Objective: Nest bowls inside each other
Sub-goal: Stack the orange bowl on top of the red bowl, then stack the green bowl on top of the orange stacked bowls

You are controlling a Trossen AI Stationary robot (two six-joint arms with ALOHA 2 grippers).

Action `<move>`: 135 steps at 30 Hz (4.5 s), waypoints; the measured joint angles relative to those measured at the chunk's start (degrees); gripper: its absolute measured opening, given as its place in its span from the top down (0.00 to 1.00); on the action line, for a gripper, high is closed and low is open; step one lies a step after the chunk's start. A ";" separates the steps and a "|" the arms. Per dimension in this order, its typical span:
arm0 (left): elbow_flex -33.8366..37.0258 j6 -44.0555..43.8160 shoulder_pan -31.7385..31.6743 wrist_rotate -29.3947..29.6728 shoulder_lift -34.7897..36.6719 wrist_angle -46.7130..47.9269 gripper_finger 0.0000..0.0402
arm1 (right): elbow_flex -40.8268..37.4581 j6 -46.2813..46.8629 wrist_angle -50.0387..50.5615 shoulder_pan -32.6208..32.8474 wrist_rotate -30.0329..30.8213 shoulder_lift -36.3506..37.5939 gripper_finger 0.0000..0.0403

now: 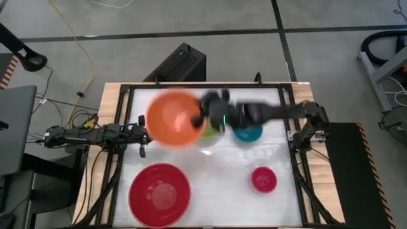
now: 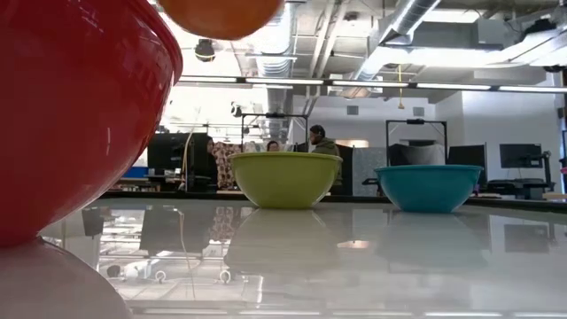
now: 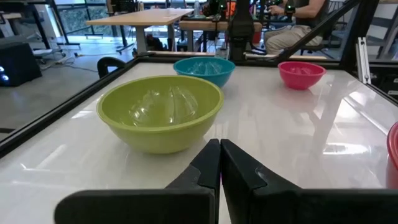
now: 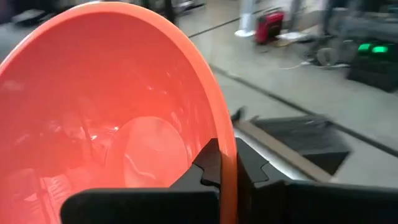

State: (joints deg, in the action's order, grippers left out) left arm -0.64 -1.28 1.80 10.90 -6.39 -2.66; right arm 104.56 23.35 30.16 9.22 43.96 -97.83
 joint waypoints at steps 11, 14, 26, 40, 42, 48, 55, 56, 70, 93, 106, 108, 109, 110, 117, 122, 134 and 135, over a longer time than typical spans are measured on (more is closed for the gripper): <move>-0.01 0.01 -0.02 0.00 0.02 0.00 1.00 | -13.47 5.70 -26.71 19.12 -0.18 -5.08 0.95; 0.00 0.02 0.00 0.00 0.02 0.00 1.00 | -13.70 8.62 -28.36 19.37 -2.16 -8.56 0.95; -0.02 0.01 -0.02 0.01 0.04 0.00 1.00 | -11.21 15.00 -37.35 12.72 -19.95 -17.80 0.95; 0.00 0.02 0.00 0.02 -0.55 -0.02 1.00 | 4.31 20.46 -16.43 10.42 -27.84 -28.34 0.95; -0.02 0.02 0.00 0.00 -0.59 0.00 1.00 | 6.77 21.03 -14.45 10.40 -27.76 -29.68 0.95; 0.00 0.01 0.00 0.02 -0.92 -0.01 1.00 | 12.07 21.44 -8.56 10.05 -28.09 -34.41 0.95; -0.01 0.00 -0.01 0.01 -1.18 0.00 1.00 | 13.35 21.42 -7.70 9.70 -28.37 -34.66 0.95; 0.00 0.00 -0.02 0.02 -1.18 0.00 1.00 | 13.34 21.38 -7.60 9.70 -28.45 -34.66 0.95; -0.01 0.00 -0.02 0.02 -1.18 0.00 1.00 | 13.30 20.12 -5.87 9.02 -32.50 -34.10 0.70; -0.01 0.02 -0.01 0.01 -1.20 0.00 1.00 | 5.50 19.50 36.63 -7.91 -22.54 -15.24 0.70; -0.02 0.00 -0.02 0.02 -1.20 0.00 1.00 | -18.83 15.60 20.61 -28.04 -32.18 -5.30 0.38; 0.00 0.02 0.00 0.02 -1.20 0.00 1.00 | -20.62 14.60 18.42 -28.54 -33.77 -5.06 0.34; -0.02 0.01 -0.01 0.01 -1.22 0.00 1.00 | -21.43 14.16 17.32 -28.52 -34.43 -4.98 0.33; -0.01 0.02 0.00 0.01 -1.20 0.00 1.00 | -22.05 13.98 16.66 -28.45 -35.09 -4.95 0.32; -0.01 0.00 -0.01 0.00 -1.20 0.00 1.00 | -25.66 12.73 10.32 -28.18 -37.80 -5.46 0.31; 0.00 0.02 0.00 0.02 -1.22 0.00 1.00 | -29.62 13.12 5.88 -28.71 -39.93 -5.50 0.32; -0.02 0.00 -0.02 0.00 -1.22 0.00 1.00 | -32.37 13.66 2.72 -28.09 -40.18 -5.41 0.91; 0.00 0.01 0.00 0.01 -1.22 0.00 1.00 | -32.17 13.31 1.87 -28.07 -40.32 -5.33 0.94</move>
State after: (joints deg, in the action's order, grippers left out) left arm -0.65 -1.27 1.80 10.91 -7.62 -2.66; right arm 72.38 36.66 32.04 -18.85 3.64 -103.16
